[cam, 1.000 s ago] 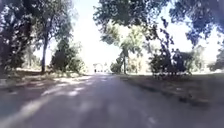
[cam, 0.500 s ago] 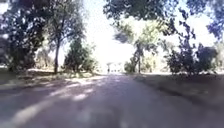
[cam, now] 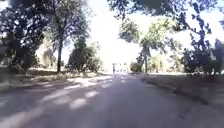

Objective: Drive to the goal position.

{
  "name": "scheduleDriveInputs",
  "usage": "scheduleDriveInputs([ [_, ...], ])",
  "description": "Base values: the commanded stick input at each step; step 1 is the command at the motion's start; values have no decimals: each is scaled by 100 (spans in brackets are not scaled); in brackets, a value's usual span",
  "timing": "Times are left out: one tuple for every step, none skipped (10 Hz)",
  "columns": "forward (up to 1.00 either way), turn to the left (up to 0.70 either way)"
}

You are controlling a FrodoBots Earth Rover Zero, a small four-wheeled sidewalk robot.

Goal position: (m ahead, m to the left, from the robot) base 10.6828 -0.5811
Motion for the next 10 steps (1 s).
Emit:
scheduleDriveInputs([
  [100,0],
  [100,5],
  [100,13],
  [100,22],
  [100,31],
  [100,40],
  [100,35],
  [100,27],
  [100,20],
  [100,12],
])
